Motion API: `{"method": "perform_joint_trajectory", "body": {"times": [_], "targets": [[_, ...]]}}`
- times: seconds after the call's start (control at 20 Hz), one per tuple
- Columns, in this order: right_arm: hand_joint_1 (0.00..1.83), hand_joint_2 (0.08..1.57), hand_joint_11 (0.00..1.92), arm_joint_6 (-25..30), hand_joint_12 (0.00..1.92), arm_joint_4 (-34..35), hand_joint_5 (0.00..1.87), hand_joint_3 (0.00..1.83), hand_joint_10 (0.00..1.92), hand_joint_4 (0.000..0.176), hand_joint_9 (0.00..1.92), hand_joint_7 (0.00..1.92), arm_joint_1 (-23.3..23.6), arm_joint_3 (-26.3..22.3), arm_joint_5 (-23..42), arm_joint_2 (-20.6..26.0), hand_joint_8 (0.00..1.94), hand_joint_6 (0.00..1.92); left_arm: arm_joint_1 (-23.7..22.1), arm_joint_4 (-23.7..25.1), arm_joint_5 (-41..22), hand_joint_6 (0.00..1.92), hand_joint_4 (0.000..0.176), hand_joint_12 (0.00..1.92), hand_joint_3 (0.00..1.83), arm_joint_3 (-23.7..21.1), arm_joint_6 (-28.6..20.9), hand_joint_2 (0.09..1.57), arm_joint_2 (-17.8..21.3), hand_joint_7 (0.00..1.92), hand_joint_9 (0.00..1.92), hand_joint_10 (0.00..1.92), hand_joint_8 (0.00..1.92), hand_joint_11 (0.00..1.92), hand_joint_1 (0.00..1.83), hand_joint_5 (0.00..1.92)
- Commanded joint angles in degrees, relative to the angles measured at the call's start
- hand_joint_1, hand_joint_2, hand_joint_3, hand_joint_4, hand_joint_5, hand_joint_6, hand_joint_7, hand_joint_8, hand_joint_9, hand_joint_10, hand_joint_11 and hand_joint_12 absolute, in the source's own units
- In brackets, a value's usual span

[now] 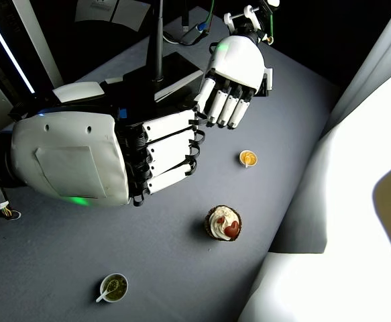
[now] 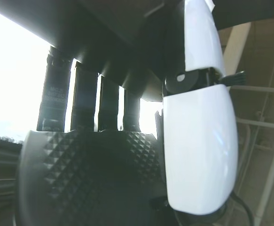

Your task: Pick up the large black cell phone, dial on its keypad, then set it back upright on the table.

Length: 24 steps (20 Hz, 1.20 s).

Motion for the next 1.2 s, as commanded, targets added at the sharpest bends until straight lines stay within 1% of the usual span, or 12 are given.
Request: {"method": "perform_joint_trajectory", "body": {"times": [0.0, 0.35, 0.45, 0.5, 0.55, 0.6, 0.65, 0.85, 0.9, 1.0, 1.1, 1.15], "targets": [[1.49, 1.1, 0.83, 0.98, 1.56, 0.68, 0.94, 0.0, 0.97, 0.0, 1.01, 0.94, 1.17, 0.15, 8.58, 0.7, 0.97, 0.9, -1.91, -4.62, -3.22, 0.0, 0.115, 1.92, 0.51, -0.39, 0.42, 1.06, -0.02, 0.64, 0.91, 1.92, 1.69, 1.0, 1.3, 0.0], [1.49, 1.1, 0.78, 0.98, 1.59, 0.79, 0.94, 0.0, 1.0, 0.0, 1.01, 0.94, 1.3, 0.26, 8.56, 0.7, 0.96, 0.91, -3.5, -4.65, -1.87, 0.0, 0.115, 1.92, 0.49, -2.72, 0.44, 1.07, -1.26, 0.63, 0.9, 1.92, 1.69, 1.01, 1.3, 0.0], [1.49, 1.11, 0.77, 0.98, 1.62, 0.78, 0.95, 0.0, 1.05, 0.0, 0.99, 0.93, 1.34, 0.3, 8.56, 0.7, 0.99, 0.84, -3.46, -4.52, -2.1, 0.0, 0.135, 1.92, 0.47, -2.72, 0.21, 1.08, -1.29, 0.64, 0.89, 1.92, 1.69, 1.0, 1.3, 0.0], [1.49, 1.11, 0.77, 0.98, 1.62, 0.78, 0.96, 0.0, 1.07, 0.0, 0.98, 0.92, 1.36, 0.32, 8.56, 0.7, 1.02, 0.81, -3.38, -3.97, -2.42, 0.0, 0.135, 1.92, 0.47, -2.72, -0.15, 1.08, -1.05, 0.64, 0.89, 1.92, 1.69, 1.0, 1.3, 0.0], [1.49, 1.12, 0.76, 0.98, 1.63, 0.78, 0.95, 0.0, 1.09, 0.0, 0.95, 0.9, 1.37, 0.32, 8.56, 0.7, 1.04, 0.86, -2.82, -3.7, -3.17, 0.0, 0.123, 1.92, 0.47, -2.74, -0.43, 1.08, -0.37, 0.64, 0.89, 1.92, 1.69, 1.0, 1.3, 0.0], [1.48, 1.17, 0.67, 0.96, 1.68, 0.78, 0.8, 0.0, 1.2, 0.0, 0.85, 0.81, 1.37, 0.32, 8.57, 0.7, 1.13, 1.09, -2.3, -3.7, -3.59, 0.0, 0.126, 1.92, 0.47, -2.74, -0.48, 1.08, 0.2, 0.63, 0.88, 1.92, 1.69, 0.98, 1.3, 0.0], [1.48, 1.18, 0.66, 0.88, 1.7, 0.78, 0.75, 0.0, 1.24, 0.0, 0.83, 0.77, 1.37, 0.33, 8.58, 0.7, 1.18, 1.15, -1.63, -3.74, -4.09, 0.0, 0.124, 1.92, 0.47, -2.72, -0.86, 1.08, 1.21, 0.64, 0.89, 1.92, 1.68, 0.99, 1.3, 0.0], [1.48, 1.18, 0.69, 0.78, 1.68, 0.79, 0.72, 0.0, 1.21, 0.0, 0.84, 0.76, 1.37, 0.33, 8.78, 0.75, 1.19, 1.16, -1.01, -3.05, -5.94, 0.0, 0.13, 1.92, 0.48, -2.58, -1.06, 1.08, 4.62, 0.63, 0.9, 1.92, 1.69, 0.99, 1.3, 0.0], [1.49, 1.12, 0.82, 0.75, 1.57, 0.79, 0.88, 0.0, 1.04, 0.0, 0.95, 0.89, 1.37, 0.3, 8.89, 0.89, 1.03, 1.0, -0.99, -3.05, -5.73, 0.0, 0.136, 1.92, 0.49, -2.58, -1.09, 1.08, 5.21, 0.63, 0.89, 1.92, 1.7, 0.97, 1.3, 0.0], [1.49, 1.11, 0.83, 0.74, 1.58, 0.78, 0.91, 0.0, 1.04, 0.0, 0.98, 0.93, 1.37, 0.29, 8.89, 0.94, 0.99, 0.89, -1.0, -3.41, -4.73, 0.0, 0.139, 1.92, 0.5, -2.54, -0.99, 1.07, 5.37, 0.63, 0.88, 1.92, 1.7, 0.97, 1.3, 0.0], [1.49, 1.09, 0.86, 0.74, 1.55, 0.78, 0.93, 0.0, 0.96, 0.0, 1.03, 0.96, 1.37, 0.36, 8.89, 0.94, 0.94, 0.86, -1.03, -4.02, -3.25, 0.0, 0.12, 1.92, 0.52, -2.54, -0.48, 1.06, 4.75, 0.63, 0.89, 1.92, 1.71, 0.95, 1.3, 0.0], [1.49, 1.09, 0.86, 0.73, 1.55, 0.78, 0.93, 0.0, 0.96, 0.0, 1.03, 0.96, 1.37, 0.4, 8.89, 0.94, 0.94, 0.86, -1.04, -4.26, -2.66, 0.0, 0.123, 1.92, 0.52, -2.54, -0.22, 1.06, 4.23, 0.63, 0.9, 1.92, 1.72, 0.96, 1.3, 0.0]]}}
